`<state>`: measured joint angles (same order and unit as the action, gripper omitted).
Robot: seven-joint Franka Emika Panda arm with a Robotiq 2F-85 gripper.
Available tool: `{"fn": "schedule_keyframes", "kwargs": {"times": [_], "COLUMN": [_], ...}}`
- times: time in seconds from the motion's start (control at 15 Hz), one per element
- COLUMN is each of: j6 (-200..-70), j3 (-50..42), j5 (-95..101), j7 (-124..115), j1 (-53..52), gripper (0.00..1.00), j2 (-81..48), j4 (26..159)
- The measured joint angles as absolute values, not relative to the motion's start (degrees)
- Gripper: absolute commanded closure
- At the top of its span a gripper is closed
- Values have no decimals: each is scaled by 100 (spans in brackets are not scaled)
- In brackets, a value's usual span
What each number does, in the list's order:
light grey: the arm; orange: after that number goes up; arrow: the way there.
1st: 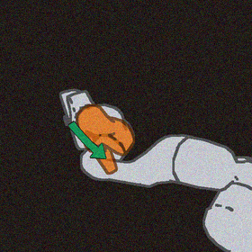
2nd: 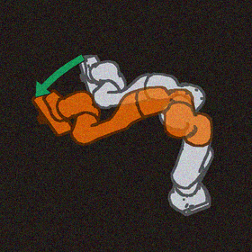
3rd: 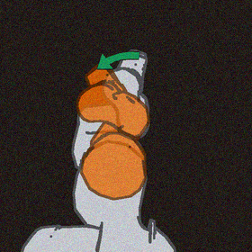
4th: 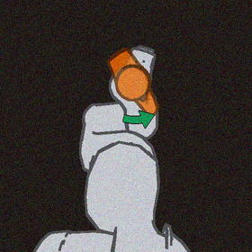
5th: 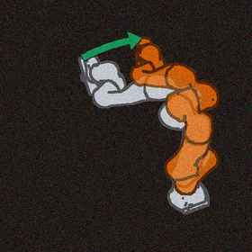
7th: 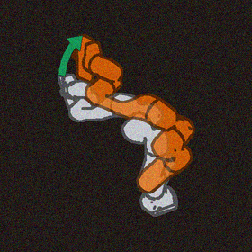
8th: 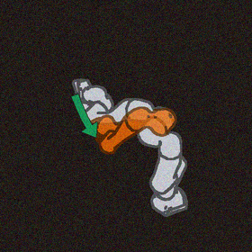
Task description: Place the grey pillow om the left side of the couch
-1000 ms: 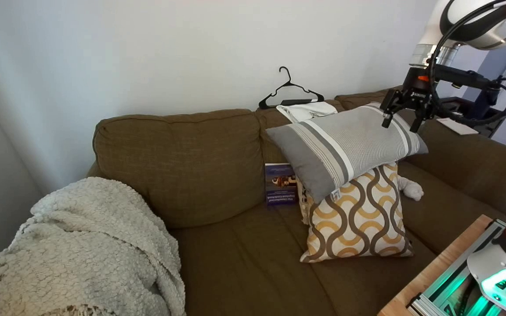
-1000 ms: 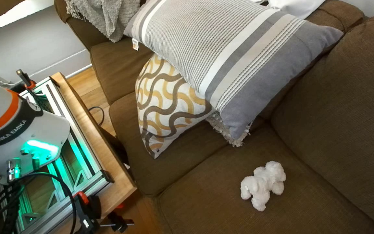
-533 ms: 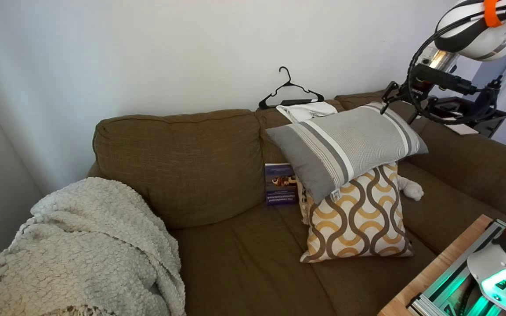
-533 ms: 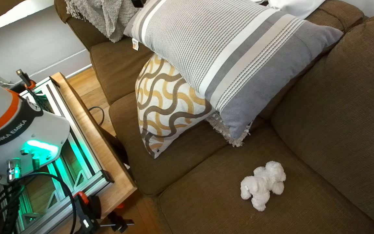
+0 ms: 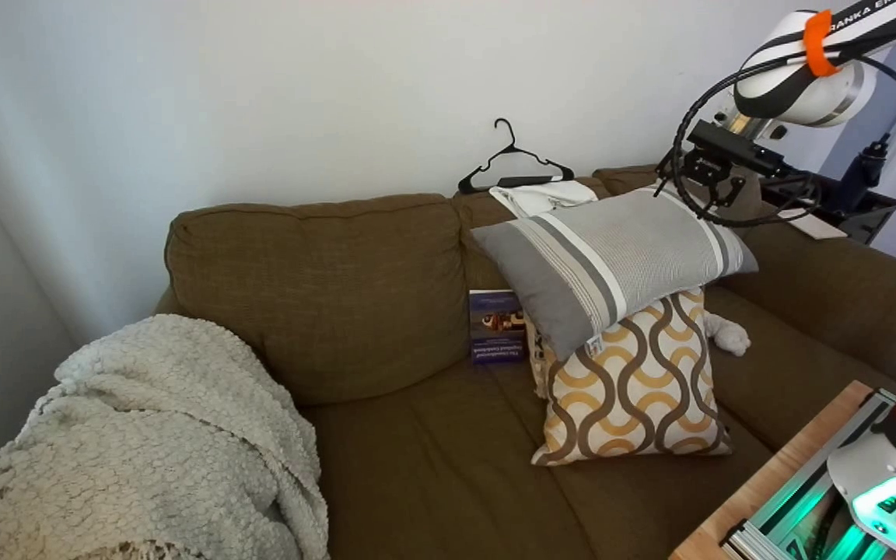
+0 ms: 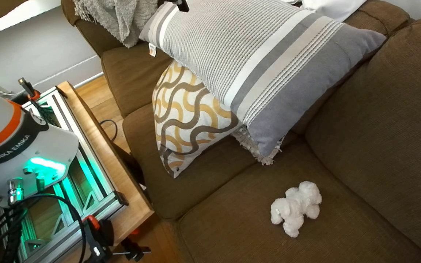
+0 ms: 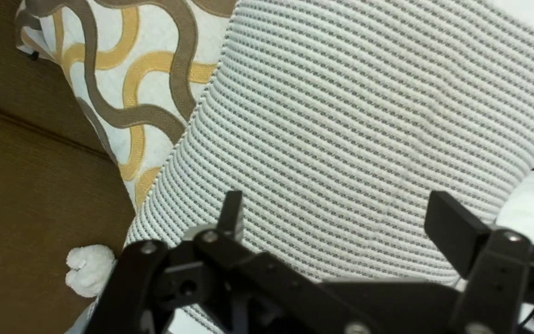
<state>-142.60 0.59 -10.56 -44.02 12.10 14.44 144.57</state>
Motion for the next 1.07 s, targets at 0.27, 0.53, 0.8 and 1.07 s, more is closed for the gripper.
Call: {"fn": "schedule_keyframes", "kwargs": {"times": [0.27,0.53,0.8,1.07], "j6": [-14330,-14863,-15388,-15571], "j3": [75,360,708,376], "j5": [-925,-186,763,559], "j7": [-4744,-6500,-8233,-8645], "j1": [1226,1456,1842,1252], "gripper": [0,0,0,0], "j2": [1466,1110,294,-504], "j4": [14453,14401,14089,13554]}}
